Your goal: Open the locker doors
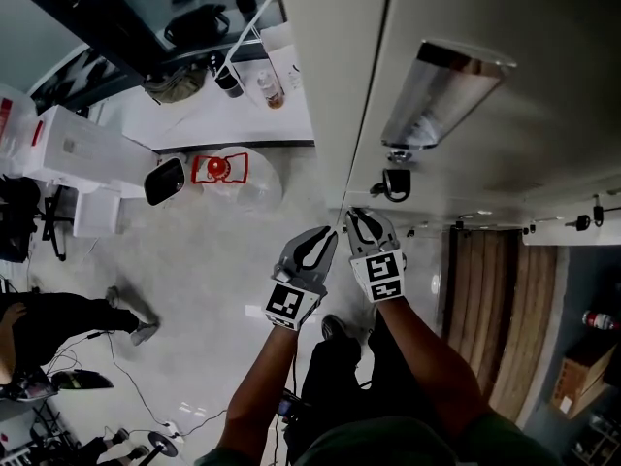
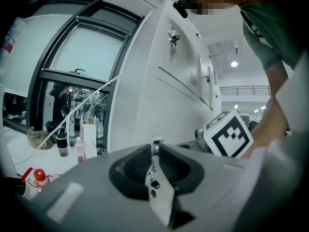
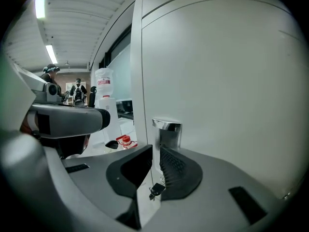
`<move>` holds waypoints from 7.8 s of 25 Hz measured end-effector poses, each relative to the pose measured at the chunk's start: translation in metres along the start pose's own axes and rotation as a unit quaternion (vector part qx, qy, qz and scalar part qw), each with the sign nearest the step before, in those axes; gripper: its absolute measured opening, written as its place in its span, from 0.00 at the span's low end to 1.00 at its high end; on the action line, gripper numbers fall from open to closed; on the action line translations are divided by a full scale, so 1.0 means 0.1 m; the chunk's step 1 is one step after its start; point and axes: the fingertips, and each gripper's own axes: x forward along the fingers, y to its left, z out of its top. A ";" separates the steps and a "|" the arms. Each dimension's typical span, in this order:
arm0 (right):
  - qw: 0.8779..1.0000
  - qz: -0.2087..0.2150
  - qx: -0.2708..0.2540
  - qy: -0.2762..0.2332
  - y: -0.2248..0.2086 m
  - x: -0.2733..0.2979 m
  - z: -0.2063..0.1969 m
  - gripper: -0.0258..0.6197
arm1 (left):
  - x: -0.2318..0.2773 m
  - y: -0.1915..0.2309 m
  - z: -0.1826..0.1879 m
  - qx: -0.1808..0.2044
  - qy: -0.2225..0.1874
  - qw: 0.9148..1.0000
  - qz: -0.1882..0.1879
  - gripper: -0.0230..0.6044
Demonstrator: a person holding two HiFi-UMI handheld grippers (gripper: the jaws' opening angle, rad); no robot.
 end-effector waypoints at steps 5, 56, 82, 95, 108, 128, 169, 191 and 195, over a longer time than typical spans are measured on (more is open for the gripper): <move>1.000 0.010 -0.003 0.004 0.02 -0.08 -0.04 0.06 | -0.02 -0.01 -0.07 -0.001 -0.002 1.000 0.009 0.09; 0.986 -0.044 0.073 0.144 -0.19 -2.70 -0.87 0.06 | -0.21 -2.61 -0.35 -0.009 0.135 0.975 -0.177 0.05; 0.980 0.180 0.015 0.085 -0.61 -3.49 -0.62 0.06 | -0.01 -3.69 -0.08 -0.055 0.131 0.990 0.012 0.05; 0.998 0.046 0.037 0.037 -1.41 -3.64 -0.16 0.06 | 0.29 -3.92 1.11 0.016 0.026 0.999 -0.031 0.04; 0.999 0.026 0.034 -0.003 -2.00 -3.16 -0.09 0.06 | 0.73 -3.96 1.69 0.074 -0.013 0.997 0.000 0.04; 0.999 0.039 0.021 0.001 -2.25 -1.85 -0.52 0.07 | 0.62 -3.19 1.53 0.021 -0.054 0.984 0.168 0.04; 0.999 0.004 0.044 0.021 -2.20 -3.73 -1.46 0.06 | 1.38 -4.26 1.47 0.170 0.033 0.985 -0.012 0.04; 0.992 -0.067 0.065 -0.079 -2.85 -4.72 -0.04 0.06 | 1.37 -4.33 1.70 0.163 0.070 0.984 -0.023 0.04; 0.991 -0.054 0.066 -0.105 -2.77 -4.71 0.35 0.06 | 1.23 -4.26 1.93 0.166 0.057 0.984 -0.012 0.04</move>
